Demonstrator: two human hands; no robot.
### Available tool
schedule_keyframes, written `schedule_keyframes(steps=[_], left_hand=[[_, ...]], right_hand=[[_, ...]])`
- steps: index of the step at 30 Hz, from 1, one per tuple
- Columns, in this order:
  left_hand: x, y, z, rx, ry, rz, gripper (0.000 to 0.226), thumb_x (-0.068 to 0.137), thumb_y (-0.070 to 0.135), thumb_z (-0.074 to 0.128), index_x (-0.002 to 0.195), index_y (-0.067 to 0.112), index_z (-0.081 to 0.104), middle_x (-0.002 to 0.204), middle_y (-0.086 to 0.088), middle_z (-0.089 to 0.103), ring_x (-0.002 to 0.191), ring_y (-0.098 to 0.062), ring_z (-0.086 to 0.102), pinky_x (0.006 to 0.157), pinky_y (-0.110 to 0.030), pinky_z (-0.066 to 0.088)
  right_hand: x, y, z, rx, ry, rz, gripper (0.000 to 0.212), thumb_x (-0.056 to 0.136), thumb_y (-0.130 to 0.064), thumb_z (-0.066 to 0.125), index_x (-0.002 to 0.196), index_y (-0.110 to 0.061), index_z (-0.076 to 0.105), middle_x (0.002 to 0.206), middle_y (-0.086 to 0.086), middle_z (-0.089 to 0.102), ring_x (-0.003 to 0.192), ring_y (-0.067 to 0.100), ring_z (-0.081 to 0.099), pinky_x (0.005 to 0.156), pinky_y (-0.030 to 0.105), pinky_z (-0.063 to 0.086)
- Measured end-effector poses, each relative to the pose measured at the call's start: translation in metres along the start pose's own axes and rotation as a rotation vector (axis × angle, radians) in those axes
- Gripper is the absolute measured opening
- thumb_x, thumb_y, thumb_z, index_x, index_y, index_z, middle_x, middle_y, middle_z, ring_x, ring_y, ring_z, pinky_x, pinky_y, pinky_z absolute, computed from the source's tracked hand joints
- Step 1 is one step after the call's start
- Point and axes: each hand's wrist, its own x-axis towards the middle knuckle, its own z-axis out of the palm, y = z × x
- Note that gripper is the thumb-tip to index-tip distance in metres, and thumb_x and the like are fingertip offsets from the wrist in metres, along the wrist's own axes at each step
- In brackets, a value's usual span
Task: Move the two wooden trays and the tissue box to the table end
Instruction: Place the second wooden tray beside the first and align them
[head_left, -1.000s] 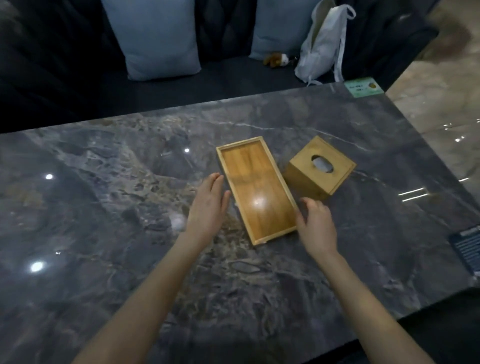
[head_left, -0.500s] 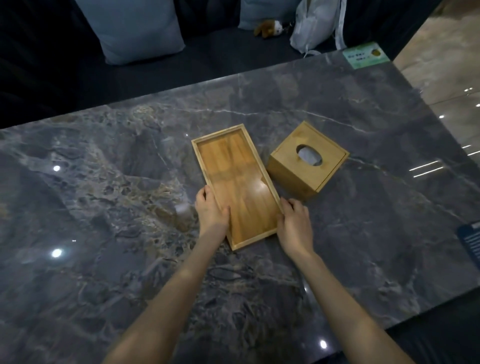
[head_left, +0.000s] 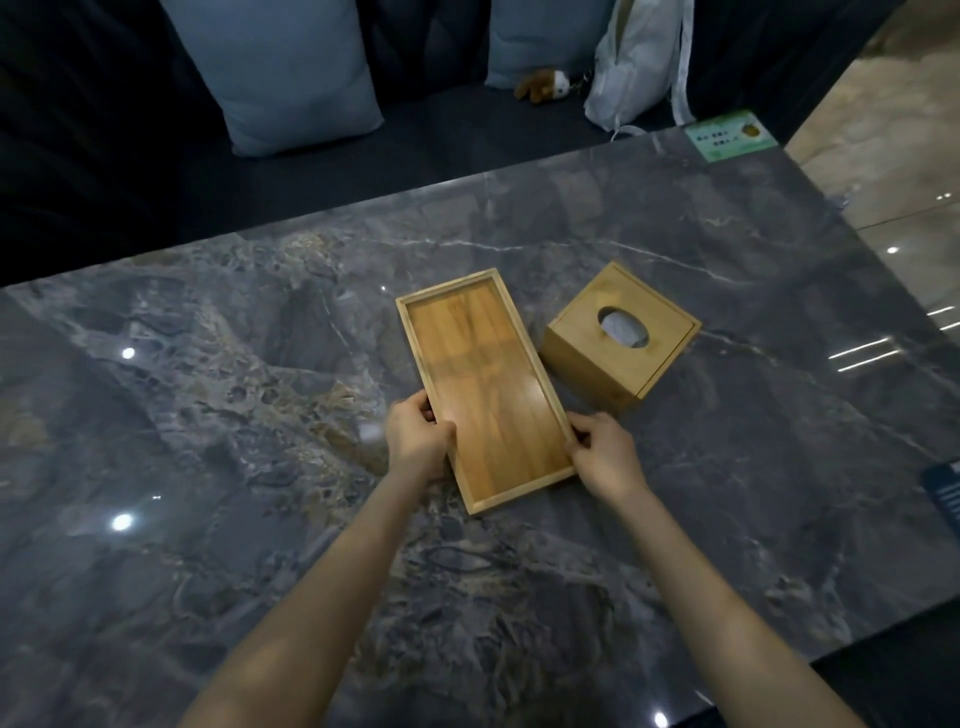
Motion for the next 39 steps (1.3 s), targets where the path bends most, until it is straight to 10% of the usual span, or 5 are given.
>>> schedule_keyframes(steps=[5,9,23,29,39], left_hand=[[-0.004,-0.001,-0.015,-0.014,-0.011,0.021,0.035,0.073,-0.006,0.062,0.103,0.010,0.068,0.081,-0.001,0.066,0.056,-0.004,0.054,0.037,-0.009,0.042],[-0.010,-0.002,-0.034,-0.033,-0.084,-0.024,0.035,0.071,-0.006,0.064,0.103,0.007,0.068,0.088,-0.010,0.070,0.070,-0.020,0.063,0.061,-0.025,0.055],[-0.031,-0.034,-0.177,-0.223,0.001,0.014,0.040,0.071,-0.009,0.065,0.109,0.003,0.063,0.097,-0.012,0.067,0.076,-0.015,0.064,0.068,-0.025,0.053],[-0.049,-0.076,-0.249,-0.171,0.130,0.101,0.040,0.069,-0.003,0.069,0.107,0.008,0.066,0.095,-0.005,0.069,0.082,-0.018,0.064,0.081,-0.034,0.053],[-0.062,-0.171,-0.339,-0.169,0.174,0.054,0.040,0.074,0.005,0.067,0.112,0.015,0.062,0.082,0.008,0.065,0.073,-0.004,0.061,0.058,-0.016,0.049]], right_hand=[[-0.009,-0.010,-0.014,0.103,-0.087,0.028,0.038,0.081,-0.005,0.059,0.117,-0.016,0.062,0.118,0.006,0.065,0.104,0.018,0.058,0.086,0.025,0.042],[-0.018,-0.021,-0.019,0.129,-0.116,0.018,0.039,0.080,-0.006,0.063,0.118,-0.012,0.061,0.117,0.006,0.064,0.100,0.013,0.054,0.082,0.024,0.039],[-0.065,-0.129,0.023,0.171,-0.212,-0.253,0.037,0.075,0.003,0.065,0.109,-0.011,0.067,0.092,0.008,0.069,0.085,0.019,0.062,0.087,0.043,0.052],[-0.097,-0.173,0.079,0.215,-0.203,-0.359,0.043,0.073,0.008,0.065,0.112,-0.010,0.064,0.091,-0.003,0.066,0.064,-0.008,0.056,0.061,0.002,0.045],[-0.153,-0.210,0.205,0.274,-0.206,-0.405,0.042,0.075,0.014,0.061,0.116,0.004,0.057,0.112,0.004,0.057,0.073,-0.022,0.054,0.067,-0.006,0.039]])
